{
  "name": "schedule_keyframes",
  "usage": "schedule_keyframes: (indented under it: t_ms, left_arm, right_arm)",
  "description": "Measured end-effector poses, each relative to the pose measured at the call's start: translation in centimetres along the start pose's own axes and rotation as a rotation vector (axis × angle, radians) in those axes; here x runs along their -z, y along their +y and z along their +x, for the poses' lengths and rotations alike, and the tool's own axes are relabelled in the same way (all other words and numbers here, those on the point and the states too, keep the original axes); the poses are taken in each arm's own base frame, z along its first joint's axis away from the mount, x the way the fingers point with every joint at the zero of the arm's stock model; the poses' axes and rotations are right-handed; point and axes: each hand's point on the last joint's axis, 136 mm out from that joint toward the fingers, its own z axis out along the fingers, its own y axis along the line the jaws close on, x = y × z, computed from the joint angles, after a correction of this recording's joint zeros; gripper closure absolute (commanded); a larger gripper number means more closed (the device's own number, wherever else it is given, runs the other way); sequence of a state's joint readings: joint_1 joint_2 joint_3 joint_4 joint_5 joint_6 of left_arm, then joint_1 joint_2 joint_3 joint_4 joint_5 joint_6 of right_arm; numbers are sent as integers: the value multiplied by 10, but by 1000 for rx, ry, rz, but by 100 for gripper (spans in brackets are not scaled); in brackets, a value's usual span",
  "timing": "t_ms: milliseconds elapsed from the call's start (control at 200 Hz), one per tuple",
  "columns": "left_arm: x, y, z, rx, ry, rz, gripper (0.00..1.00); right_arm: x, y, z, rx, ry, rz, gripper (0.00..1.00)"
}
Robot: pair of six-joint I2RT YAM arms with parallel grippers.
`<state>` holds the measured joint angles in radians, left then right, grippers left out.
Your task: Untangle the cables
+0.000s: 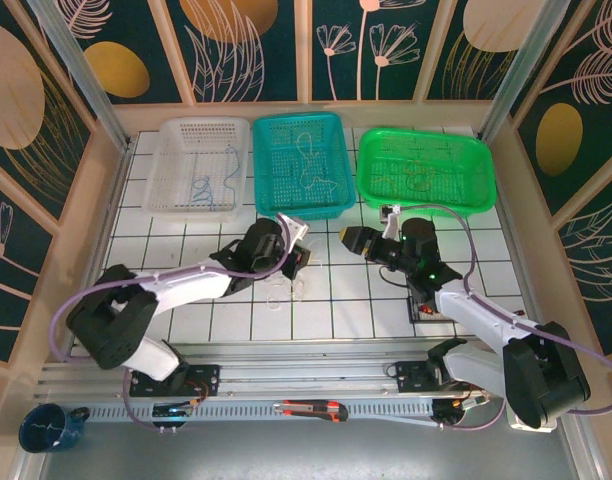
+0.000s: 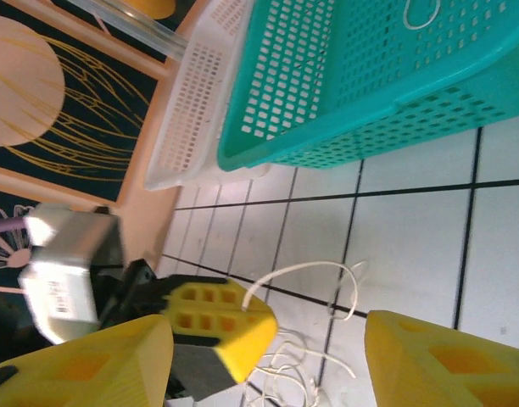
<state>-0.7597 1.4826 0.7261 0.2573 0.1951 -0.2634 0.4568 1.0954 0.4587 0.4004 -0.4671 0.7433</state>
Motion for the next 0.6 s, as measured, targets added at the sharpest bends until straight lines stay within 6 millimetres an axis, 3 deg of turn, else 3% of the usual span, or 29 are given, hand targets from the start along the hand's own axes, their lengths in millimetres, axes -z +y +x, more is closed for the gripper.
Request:
schedule_keyframes:
  t_ms: [115, 220, 601]
  left_arm:
    - [21, -13, -28, -4, -112, 38, 100]
    - [32, -19, -41, -2, -171, 58, 100]
    - [34, -23, -40, 15, -180, 86, 100]
  right_arm:
    - [-2, 11, 3, -12, 10, -38, 33]
    - [-3, 21, 7, -28, 25, -78, 32]
    - [-20, 59, 14, -79, 71, -209, 32]
